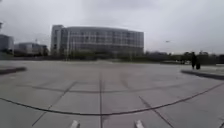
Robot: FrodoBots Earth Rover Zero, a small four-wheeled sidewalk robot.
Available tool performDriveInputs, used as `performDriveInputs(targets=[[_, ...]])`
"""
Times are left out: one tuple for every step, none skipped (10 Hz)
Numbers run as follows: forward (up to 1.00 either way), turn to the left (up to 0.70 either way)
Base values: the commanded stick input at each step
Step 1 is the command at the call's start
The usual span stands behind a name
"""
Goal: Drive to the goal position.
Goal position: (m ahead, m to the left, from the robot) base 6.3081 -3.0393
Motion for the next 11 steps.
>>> performDriveInputs(targets=[[1.0, -0.02], [1.0, 0.0], [1.0, 0.0], [1.0, -0.1], [1.0, -0.29], [1.0, -0.32], [1.0, -0.13], [1.0, 0.0], [1.0, -0.21], [1.0, -0.39], [1.0, -0.2]])
